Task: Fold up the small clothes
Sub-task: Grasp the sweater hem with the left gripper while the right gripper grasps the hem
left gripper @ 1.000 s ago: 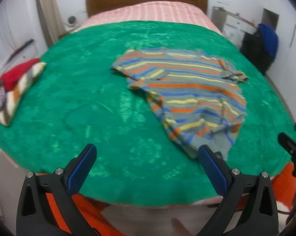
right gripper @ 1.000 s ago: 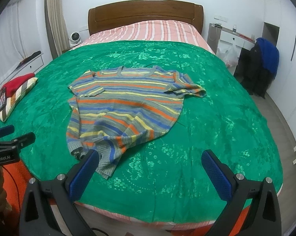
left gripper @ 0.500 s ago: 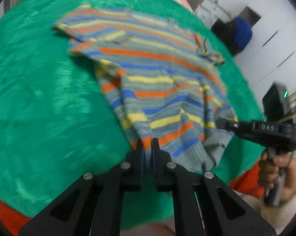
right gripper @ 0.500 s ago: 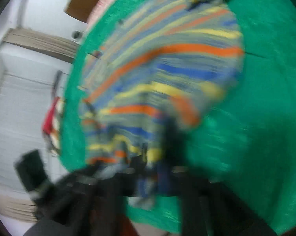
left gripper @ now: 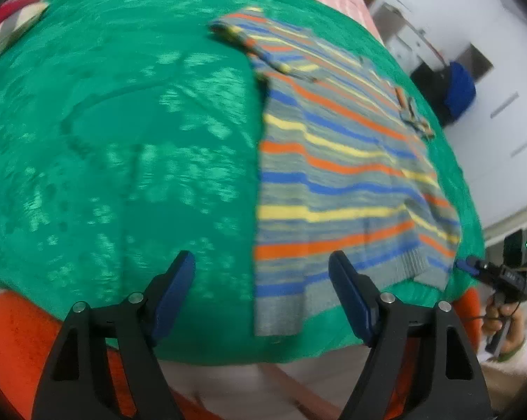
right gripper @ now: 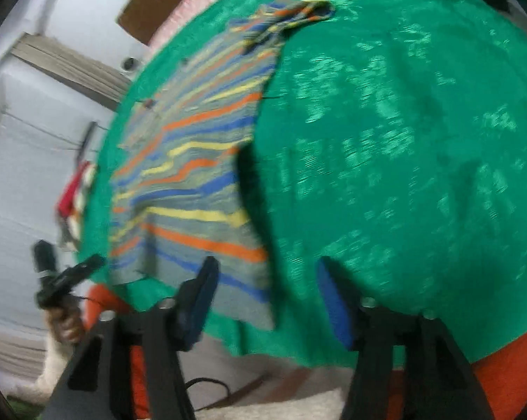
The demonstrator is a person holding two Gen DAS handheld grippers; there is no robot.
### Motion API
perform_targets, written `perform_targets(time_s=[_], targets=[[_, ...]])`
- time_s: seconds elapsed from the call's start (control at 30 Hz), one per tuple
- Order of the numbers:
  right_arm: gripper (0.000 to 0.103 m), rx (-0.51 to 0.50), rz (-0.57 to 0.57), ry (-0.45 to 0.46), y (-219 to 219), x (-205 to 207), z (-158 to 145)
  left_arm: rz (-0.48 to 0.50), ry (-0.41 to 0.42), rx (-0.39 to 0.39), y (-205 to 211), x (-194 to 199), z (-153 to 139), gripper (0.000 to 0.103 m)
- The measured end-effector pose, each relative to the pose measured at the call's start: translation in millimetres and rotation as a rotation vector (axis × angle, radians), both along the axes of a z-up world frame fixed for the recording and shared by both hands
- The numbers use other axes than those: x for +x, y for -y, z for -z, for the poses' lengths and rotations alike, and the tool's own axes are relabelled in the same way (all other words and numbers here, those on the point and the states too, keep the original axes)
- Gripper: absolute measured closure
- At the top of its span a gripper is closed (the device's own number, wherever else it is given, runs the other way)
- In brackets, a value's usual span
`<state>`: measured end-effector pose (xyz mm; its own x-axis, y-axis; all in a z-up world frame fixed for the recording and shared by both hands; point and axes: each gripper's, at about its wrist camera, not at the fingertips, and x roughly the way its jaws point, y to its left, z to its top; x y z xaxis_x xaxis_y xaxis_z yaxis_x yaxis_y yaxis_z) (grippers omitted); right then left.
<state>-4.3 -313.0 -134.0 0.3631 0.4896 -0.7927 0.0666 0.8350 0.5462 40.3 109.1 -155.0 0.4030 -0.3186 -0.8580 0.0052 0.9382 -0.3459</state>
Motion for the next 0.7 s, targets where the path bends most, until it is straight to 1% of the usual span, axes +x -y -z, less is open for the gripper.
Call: perform_targets(time_s=[0.03, 0.07, 0.1, 0.13, 0.17, 0.2, 0.23, 0.27, 0.33, 0.4, 0.43, 0.47, 0.5, 0.57, 0.6, 0.67, 0.7], targets=[[0.039, -0.002, -0.03, 0.009, -9, -1, 2, 0.044, -0.014, 0.035, 16, 2, 5, 0.025], [0.039, -0.017, -0.055, 0.008, -17, 1, 4, 0.086, -0.028, 0.071, 30, 5, 11, 0.037], [0.039, -0.038, -0.084, 0.005, -28, 2, 8, 0.123, -0.043, 0.105, 42, 7, 19, 0.053], [0.041, -0.061, -0.113, 0.005, -36, 4, 16, 0.156, -0.066, 0.155, 52, 7, 26, 0.101], [0.066, -0.1, -0.149, 0.009, -46, 9, 23, 0.171, -0.081, 0.183, 59, 7, 30, 0.099], [0.099, -0.162, -0.189, 0.002, -54, 12, 27, 0.164, -0.076, 0.173, 58, 5, 25, 0.1], [0.099, -0.175, -0.201, -0.005, -52, 12, 28, 0.158, -0.074, 0.156, 53, 2, 18, 0.1], [0.099, -0.149, -0.198, -0.004, -49, 9, 19, 0.145, -0.063, 0.139, 45, -2, 8, 0.1], [0.1, -0.134, -0.207, 0.007, -41, -3, -7, 0.12, -0.036, 0.117, 25, -14, -15, 0.1], [0.1, -0.15, -0.206, 0.011, -32, -16, -31, 0.122, -0.042, 0.122, 18, -21, -16, 0.1], [0.1, -0.149, -0.2, 0.006, -31, -18, -33, 0.129, -0.05, 0.133, 19, -22, -13, 0.1], [0.1, -0.15, -0.188, -0.011, -30, -20, -30, 0.148, -0.07, 0.169, 25, -20, -1, 0.1], [0.1, -0.166, -0.184, -0.038, -32, -18, -19, 0.159, -0.087, 0.192, 29, -16, 11, 0.1], [0.1, -0.229, -0.185, -0.093, -37, -9, 12, 0.176, -0.123, 0.239, 36, -16, 34, 0.1], [0.1, -0.258, -0.183, -0.122, -35, -6, 29, 0.177, -0.122, 0.252, 38, -15, 40, 0.1], [0.1, -0.254, -0.161, -0.145, -33, -2, 53, 0.168, -0.116, 0.239, 35, -16, 43, 0.099], [0.1, -0.245, -0.145, -0.14, -31, -1, 57, 0.161, -0.118, 0.229, 34, -15, 43, 0.099]])
